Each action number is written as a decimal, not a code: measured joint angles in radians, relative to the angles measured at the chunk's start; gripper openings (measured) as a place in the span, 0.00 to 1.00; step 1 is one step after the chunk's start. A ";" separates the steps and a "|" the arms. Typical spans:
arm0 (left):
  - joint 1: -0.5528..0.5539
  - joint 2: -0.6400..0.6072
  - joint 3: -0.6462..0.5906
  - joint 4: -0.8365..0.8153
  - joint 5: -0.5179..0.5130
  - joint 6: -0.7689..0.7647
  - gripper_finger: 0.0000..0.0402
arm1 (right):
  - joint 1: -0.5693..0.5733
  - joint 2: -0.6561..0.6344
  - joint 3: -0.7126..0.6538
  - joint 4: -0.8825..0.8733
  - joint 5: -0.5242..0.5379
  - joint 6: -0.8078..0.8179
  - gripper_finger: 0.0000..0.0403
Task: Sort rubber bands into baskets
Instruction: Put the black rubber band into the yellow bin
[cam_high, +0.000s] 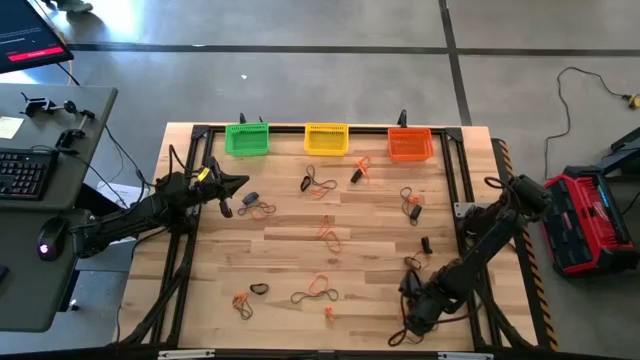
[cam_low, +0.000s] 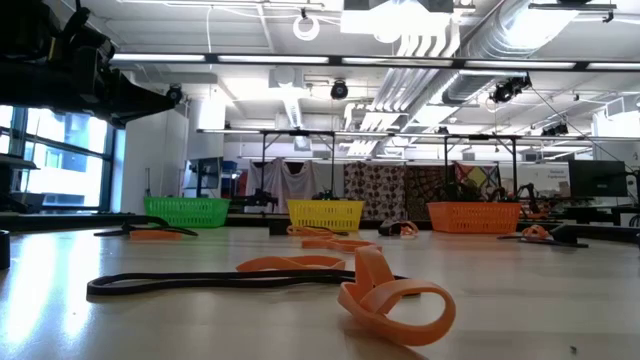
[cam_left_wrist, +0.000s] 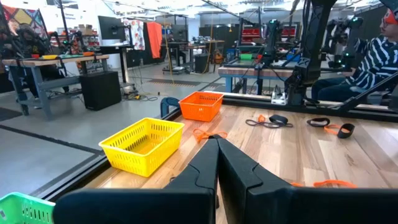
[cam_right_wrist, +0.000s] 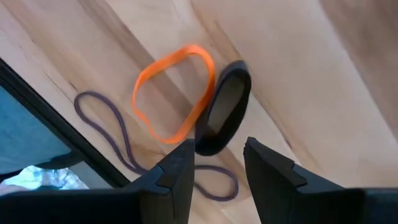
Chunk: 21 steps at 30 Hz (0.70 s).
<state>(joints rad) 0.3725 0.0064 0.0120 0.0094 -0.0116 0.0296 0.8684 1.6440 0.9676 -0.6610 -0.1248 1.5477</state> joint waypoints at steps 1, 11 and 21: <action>0.000 0.000 0.000 0.000 0.000 0.000 0.00 | 0.002 0.000 0.000 0.009 0.008 0.000 0.32; 0.000 0.000 0.000 0.000 0.000 0.000 0.00 | 0.002 0.090 0.000 0.052 -0.060 -0.027 0.32; 0.000 0.000 0.000 0.000 0.000 0.000 0.00 | 0.003 0.086 0.000 0.037 -0.051 -0.058 0.17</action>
<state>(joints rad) 0.3725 0.0067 0.0120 0.0094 -0.0113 0.0299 0.8715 1.7298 0.9672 -0.6243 -0.1756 1.4895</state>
